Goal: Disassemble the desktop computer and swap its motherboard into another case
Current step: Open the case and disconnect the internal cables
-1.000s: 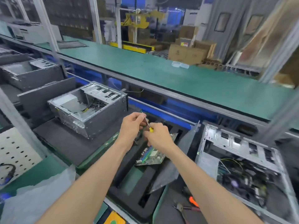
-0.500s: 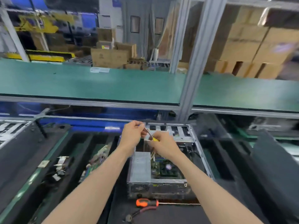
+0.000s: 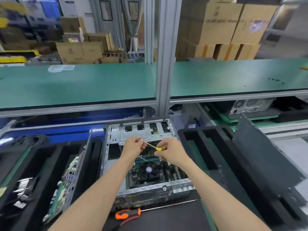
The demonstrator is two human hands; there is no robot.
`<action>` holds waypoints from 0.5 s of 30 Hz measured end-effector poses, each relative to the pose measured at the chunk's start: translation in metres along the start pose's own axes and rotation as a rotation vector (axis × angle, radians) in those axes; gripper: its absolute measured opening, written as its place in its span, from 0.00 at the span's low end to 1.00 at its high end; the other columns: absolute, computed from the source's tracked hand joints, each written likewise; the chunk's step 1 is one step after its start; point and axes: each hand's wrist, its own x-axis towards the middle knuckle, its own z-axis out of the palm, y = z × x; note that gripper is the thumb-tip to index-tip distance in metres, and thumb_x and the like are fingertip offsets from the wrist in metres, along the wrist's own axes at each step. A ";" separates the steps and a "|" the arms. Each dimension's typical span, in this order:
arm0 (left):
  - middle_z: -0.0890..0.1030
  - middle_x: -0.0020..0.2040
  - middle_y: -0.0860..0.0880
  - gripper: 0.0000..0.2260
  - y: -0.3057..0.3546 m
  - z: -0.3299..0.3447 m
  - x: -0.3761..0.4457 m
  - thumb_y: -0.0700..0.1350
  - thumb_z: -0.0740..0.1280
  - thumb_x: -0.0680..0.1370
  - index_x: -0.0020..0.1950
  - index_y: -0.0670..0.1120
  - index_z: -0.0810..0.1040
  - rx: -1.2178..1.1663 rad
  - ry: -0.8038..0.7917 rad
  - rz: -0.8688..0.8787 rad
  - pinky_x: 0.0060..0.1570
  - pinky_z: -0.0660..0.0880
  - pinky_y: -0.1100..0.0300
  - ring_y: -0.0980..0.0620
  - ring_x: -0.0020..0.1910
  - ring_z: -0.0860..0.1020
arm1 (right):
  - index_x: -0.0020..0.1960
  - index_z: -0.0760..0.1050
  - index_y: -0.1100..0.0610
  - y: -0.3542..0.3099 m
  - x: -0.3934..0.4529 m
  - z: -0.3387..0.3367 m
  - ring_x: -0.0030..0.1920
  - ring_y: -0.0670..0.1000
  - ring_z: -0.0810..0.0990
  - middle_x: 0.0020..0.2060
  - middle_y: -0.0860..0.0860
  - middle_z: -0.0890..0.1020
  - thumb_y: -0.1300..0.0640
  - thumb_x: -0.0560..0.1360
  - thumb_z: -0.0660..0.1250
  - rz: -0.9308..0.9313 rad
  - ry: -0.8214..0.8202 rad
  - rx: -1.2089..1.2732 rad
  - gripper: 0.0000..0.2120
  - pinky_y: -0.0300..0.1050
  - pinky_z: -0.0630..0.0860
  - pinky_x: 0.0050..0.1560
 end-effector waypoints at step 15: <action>0.76 0.65 0.52 0.28 -0.068 0.035 -0.005 0.48 0.74 0.71 0.70 0.56 0.71 0.795 -0.354 0.051 0.63 0.68 0.52 0.46 0.66 0.71 | 0.43 0.69 0.52 0.024 0.035 -0.012 0.36 0.45 0.73 0.32 0.46 0.77 0.62 0.71 0.72 -0.213 0.042 -0.324 0.12 0.45 0.67 0.36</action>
